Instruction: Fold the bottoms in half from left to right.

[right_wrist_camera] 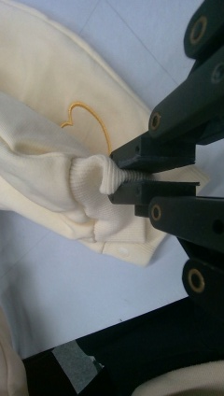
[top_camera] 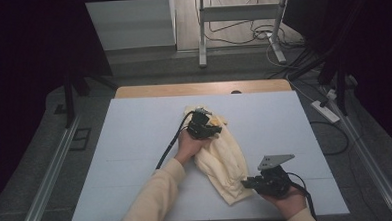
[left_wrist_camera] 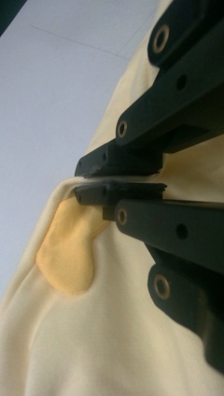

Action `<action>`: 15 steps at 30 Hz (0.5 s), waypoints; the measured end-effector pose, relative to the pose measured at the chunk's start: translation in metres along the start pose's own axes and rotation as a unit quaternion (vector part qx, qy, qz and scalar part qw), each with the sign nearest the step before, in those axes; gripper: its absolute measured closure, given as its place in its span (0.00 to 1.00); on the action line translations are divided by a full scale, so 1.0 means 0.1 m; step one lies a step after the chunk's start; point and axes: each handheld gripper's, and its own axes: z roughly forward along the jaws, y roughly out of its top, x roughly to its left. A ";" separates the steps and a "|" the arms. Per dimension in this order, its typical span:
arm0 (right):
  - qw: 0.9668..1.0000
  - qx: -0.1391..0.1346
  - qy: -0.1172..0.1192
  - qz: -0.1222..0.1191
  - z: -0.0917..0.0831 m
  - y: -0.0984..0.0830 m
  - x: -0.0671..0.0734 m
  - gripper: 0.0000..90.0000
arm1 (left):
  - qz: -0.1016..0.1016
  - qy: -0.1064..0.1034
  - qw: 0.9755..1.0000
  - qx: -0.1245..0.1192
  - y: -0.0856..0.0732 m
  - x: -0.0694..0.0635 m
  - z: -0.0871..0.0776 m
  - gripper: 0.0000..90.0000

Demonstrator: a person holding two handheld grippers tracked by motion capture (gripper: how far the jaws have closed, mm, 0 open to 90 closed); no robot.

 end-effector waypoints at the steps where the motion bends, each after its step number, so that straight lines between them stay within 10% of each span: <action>1: 1.000 0.002 0.000 0.002 0.00 0.00 0.00 0.91 | -0.001 0.001 1.000 0.000 0.00 0.00 0.00 0.93; 8: 1.000 -0.002 0.001 0.003 0.01 -0.01 -0.01 0.80 | 0.006 -0.001 1.000 -0.008 0.00 -0.03 -0.05 0.88; 15: 0.999 -0.041 -0.020 0.004 -0.07 0.06 -0.01 0.48 | 0.035 0.016 0.998 -0.045 0.00 -0.18 -0.32 0.51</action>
